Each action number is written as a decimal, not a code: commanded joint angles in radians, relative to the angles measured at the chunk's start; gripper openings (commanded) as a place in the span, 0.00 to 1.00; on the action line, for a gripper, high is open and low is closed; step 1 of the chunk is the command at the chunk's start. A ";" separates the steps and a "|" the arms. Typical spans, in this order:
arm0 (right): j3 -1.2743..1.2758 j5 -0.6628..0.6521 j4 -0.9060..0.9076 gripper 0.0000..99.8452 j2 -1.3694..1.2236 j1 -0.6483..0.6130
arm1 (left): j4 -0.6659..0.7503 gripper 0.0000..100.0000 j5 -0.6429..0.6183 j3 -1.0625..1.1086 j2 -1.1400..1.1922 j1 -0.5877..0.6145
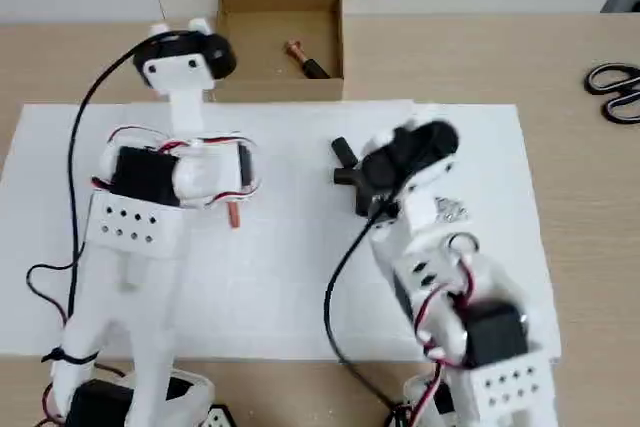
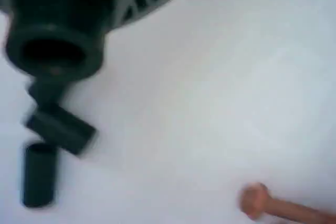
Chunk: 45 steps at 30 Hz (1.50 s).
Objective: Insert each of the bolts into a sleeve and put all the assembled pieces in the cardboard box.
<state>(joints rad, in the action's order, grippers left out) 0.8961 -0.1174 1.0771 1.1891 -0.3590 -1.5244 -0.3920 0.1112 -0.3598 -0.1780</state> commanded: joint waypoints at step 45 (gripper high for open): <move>0.583 0.270 -0.311 0.00 0.588 -0.182 | 0.631 0.00 -0.080 0.300 -0.301 -0.336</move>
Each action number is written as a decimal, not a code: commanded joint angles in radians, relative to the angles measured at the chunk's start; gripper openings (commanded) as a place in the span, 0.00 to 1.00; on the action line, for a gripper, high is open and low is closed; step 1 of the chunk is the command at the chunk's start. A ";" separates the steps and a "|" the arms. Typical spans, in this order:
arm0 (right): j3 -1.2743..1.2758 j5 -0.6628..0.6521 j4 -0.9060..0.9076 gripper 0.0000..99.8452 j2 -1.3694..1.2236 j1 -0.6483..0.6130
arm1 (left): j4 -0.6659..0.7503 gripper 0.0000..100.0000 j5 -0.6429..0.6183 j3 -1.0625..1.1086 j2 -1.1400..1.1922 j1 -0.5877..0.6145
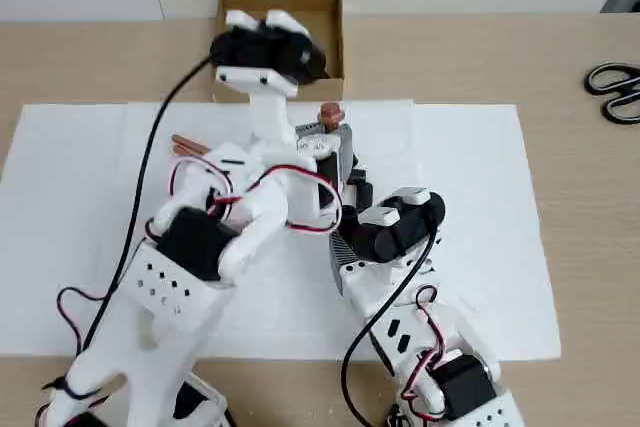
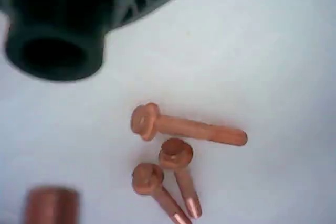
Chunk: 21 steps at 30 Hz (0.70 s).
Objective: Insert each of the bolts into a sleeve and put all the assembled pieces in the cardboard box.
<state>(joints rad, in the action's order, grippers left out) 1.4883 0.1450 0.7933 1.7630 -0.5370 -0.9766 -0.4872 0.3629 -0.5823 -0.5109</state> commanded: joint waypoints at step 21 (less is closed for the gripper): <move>-0.011 0.002 -0.031 0.00 0.015 -0.031 | 0.124 0.00 0.014 0.213 -0.170 -0.017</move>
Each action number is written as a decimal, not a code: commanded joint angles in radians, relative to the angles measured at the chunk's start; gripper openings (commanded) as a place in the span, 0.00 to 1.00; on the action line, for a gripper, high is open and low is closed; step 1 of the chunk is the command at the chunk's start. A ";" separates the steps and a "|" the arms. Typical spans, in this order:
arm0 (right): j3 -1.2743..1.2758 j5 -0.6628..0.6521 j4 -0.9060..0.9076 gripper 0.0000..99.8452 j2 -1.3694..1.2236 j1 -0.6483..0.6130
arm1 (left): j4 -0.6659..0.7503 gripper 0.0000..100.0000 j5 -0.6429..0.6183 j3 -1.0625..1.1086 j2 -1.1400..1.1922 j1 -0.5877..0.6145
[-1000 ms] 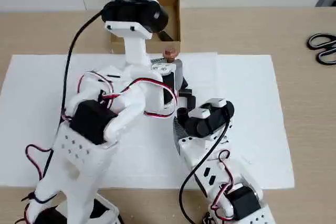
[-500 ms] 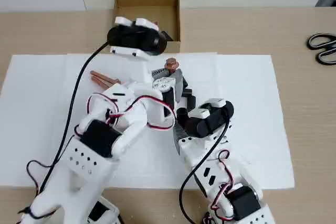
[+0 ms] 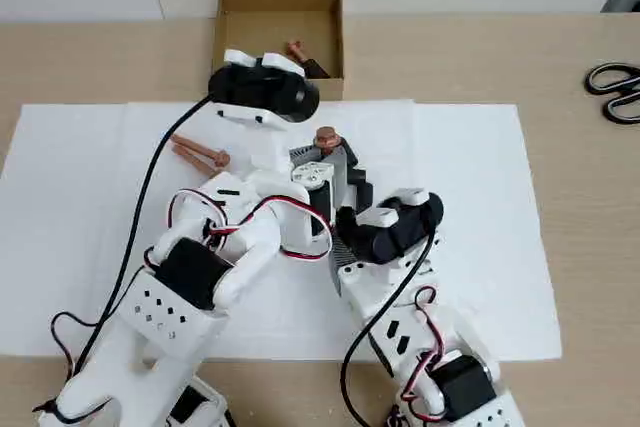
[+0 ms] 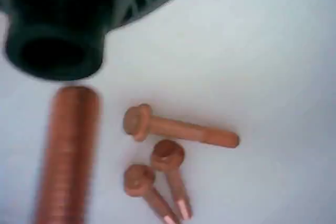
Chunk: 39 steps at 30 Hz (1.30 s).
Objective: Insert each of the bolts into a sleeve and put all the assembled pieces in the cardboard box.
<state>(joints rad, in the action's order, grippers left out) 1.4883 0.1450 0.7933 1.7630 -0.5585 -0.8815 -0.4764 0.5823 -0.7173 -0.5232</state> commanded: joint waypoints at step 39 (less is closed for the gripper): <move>-0.006 0.000 -0.056 0.00 0.015 -0.004 | -0.112 0.00 0.057 0.096 -0.037 -0.095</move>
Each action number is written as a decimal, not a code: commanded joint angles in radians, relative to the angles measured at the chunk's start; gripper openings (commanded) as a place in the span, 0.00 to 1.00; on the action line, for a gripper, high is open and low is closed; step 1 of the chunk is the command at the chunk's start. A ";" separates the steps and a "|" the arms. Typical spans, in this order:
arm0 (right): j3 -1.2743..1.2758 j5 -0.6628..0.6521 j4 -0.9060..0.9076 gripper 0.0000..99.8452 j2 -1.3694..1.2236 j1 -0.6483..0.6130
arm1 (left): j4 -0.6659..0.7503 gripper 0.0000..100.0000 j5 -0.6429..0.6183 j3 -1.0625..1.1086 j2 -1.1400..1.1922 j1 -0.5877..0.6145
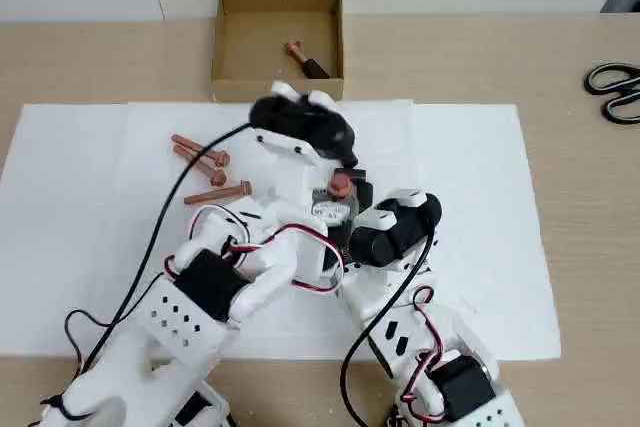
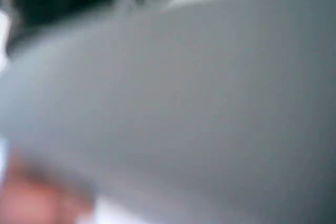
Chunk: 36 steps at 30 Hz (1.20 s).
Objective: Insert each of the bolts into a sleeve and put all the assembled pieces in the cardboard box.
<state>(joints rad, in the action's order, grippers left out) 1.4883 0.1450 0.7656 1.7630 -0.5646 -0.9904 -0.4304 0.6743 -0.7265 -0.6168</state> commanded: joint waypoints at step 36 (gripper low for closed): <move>0.034 -0.003 -0.031 0.00 0.013 0.004 | -0.203 0.19 0.012 -0.038 -0.381 0.351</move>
<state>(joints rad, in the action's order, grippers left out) 1.5420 0.1465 0.7610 1.7614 -0.5631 -1.1776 -0.4273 0.6805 -1.0457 -0.3606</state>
